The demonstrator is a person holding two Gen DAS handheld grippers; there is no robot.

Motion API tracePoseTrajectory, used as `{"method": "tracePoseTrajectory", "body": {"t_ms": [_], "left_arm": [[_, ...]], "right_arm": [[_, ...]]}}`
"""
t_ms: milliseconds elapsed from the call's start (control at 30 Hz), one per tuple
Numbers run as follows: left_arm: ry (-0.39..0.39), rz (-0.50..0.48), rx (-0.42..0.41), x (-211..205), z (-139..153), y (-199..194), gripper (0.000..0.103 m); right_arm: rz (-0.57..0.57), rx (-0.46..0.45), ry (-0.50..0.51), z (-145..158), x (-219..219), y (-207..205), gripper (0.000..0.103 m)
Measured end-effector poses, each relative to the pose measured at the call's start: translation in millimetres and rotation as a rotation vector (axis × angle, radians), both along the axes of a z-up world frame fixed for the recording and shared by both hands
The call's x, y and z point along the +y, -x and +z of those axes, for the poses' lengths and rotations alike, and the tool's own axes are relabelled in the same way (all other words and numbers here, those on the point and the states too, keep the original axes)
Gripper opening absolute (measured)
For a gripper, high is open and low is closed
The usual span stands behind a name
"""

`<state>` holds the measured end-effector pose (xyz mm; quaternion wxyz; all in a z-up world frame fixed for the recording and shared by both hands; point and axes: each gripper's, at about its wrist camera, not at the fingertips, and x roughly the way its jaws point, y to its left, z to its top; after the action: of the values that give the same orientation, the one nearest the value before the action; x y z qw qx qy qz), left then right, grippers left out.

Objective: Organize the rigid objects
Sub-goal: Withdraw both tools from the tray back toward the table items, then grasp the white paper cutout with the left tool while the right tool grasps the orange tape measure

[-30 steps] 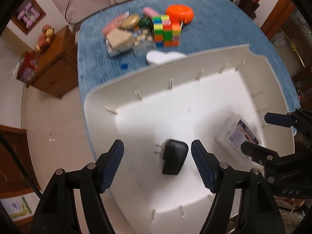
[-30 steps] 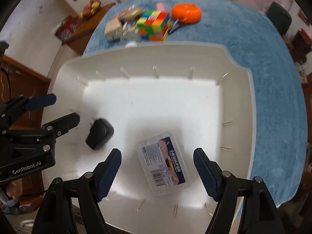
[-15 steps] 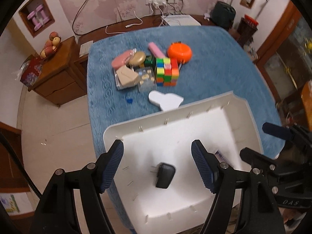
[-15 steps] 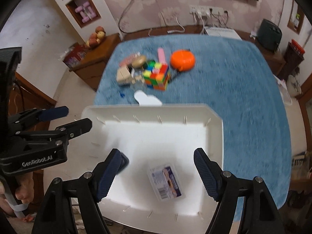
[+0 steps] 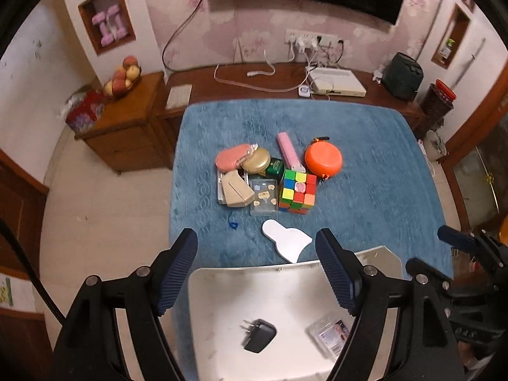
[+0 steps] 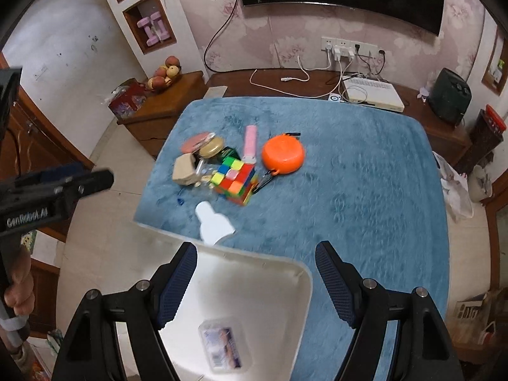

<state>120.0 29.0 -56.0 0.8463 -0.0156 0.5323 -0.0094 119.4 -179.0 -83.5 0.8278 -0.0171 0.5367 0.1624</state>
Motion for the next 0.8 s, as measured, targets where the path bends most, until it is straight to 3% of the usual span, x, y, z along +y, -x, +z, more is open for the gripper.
{"method": "tracePoseTrajectory", "body": {"t_ms": [267,533,800], "left_arm": [[0.021,0.029,0.155,-10.7,-46.1,-26.1,0.08],[0.028,0.019,0.328,-28.7,-95.2,-55.9,0.08],[0.129,0.109,0.492,-35.0,-145.1,-79.9,0.08]], "right_arm": [[-0.015,0.021,0.033,-29.1,-11.7,-60.2,0.078],[-0.072,0.082,-0.015,-59.4,-10.5,-119.2,0.078],[-0.105,0.185,-0.058,-90.1,-2.5,-165.4,0.078]]}}
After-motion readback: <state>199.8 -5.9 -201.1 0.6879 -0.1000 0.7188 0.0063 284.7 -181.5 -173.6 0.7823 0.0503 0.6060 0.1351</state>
